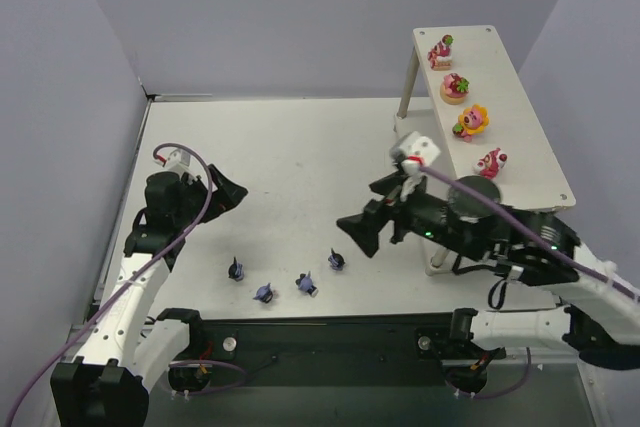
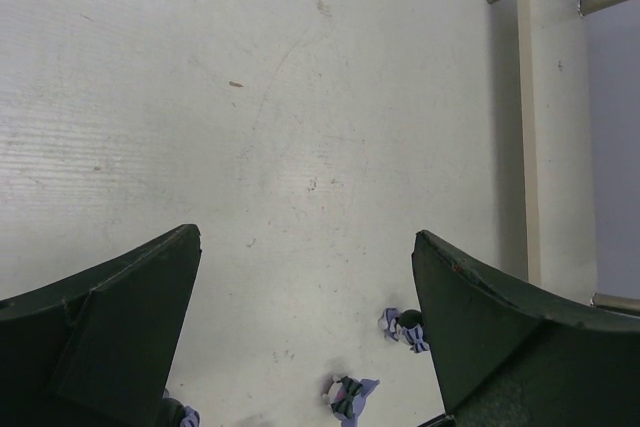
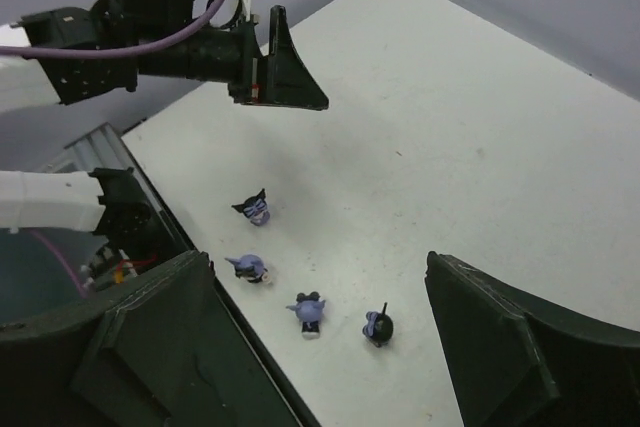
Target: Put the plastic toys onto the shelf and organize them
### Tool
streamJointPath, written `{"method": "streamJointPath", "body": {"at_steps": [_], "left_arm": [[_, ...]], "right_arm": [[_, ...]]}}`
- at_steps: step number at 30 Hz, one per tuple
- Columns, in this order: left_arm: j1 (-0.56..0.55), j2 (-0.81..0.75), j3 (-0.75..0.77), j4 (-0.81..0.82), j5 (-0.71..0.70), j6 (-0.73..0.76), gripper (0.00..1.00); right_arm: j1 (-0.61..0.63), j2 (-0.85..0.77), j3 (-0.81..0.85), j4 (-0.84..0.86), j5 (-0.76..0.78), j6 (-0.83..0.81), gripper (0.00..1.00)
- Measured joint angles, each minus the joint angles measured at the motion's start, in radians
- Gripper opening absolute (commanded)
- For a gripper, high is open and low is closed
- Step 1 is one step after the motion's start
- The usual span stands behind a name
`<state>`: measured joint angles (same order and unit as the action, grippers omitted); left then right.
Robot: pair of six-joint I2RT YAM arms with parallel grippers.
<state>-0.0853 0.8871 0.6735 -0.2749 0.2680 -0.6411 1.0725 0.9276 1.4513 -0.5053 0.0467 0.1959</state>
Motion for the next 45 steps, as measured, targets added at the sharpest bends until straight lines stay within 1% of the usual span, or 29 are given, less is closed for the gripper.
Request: {"method": "streamJointPath", "body": {"at_steps": [2, 3, 5, 7, 11, 15, 17, 18, 21, 25, 28, 35, 41, 45], "left_arm": [[0.001, -0.003, 0.000, -0.010, -0.010, 0.001, 0.97], [0.002, -0.003, 0.000, -0.014, -0.014, 0.002, 0.97], [0.002, -0.004, 0.000, -0.025, -0.026, 0.002, 0.97], [0.002, -0.005, 0.000, -0.041, -0.034, 0.003, 0.97], [0.002, -0.008, 0.000, -0.068, -0.040, 0.009, 0.97], [0.003, -0.016, 0.000, -0.095, -0.045, 0.023, 0.97], [0.003, -0.020, 0.000, -0.105, -0.046, 0.026, 0.97], [0.003, -0.023, 0.000, -0.108, -0.047, 0.027, 0.97], [0.006, -0.032, 0.000, -0.125, -0.048, 0.033, 0.97], [0.010, -0.050, 0.000, -0.147, -0.048, 0.052, 0.97], [0.010, -0.064, 0.000, -0.158, -0.047, 0.061, 0.97], [0.010, -0.100, 0.000, -0.175, -0.032, 0.078, 0.97], [0.010, -0.121, 0.000, -0.185, -0.024, 0.090, 0.97], [0.011, -0.121, 0.000, -0.187, -0.016, 0.100, 0.97]], "right_arm": [[0.151, 0.098, 0.041, 0.005, 0.148, -0.040, 0.96], [0.197, 0.157, 0.062, 0.014, 0.221, -0.055, 0.97], [0.225, 0.245, 0.066, 0.036, 0.304, -0.069, 0.99], [0.225, 0.323, 0.034, 0.058, 0.370, -0.071, 1.00], [0.223, 0.393, -0.043, 0.077, 0.429, -0.051, 1.00], [0.212, 0.405, -0.109, 0.116, 0.441, 0.004, 0.99], [0.202, 0.411, -0.137, 0.153, 0.443, 0.046, 0.93], [0.194, 0.414, -0.159, 0.175, 0.441, 0.069, 0.89], [0.157, 0.432, -0.220, 0.213, 0.435, 0.140, 0.79], [0.096, 0.455, -0.357, 0.246, 0.413, 0.249, 0.76], [0.080, 0.471, -0.427, 0.235, 0.422, 0.302, 0.75], [0.107, 0.509, -0.470, 0.225, 0.433, 0.380, 0.71], [0.121, 0.575, -0.513, 0.238, 0.416, 0.412, 0.61], [0.121, 0.621, -0.529, 0.246, 0.405, 0.427, 0.60]]}}
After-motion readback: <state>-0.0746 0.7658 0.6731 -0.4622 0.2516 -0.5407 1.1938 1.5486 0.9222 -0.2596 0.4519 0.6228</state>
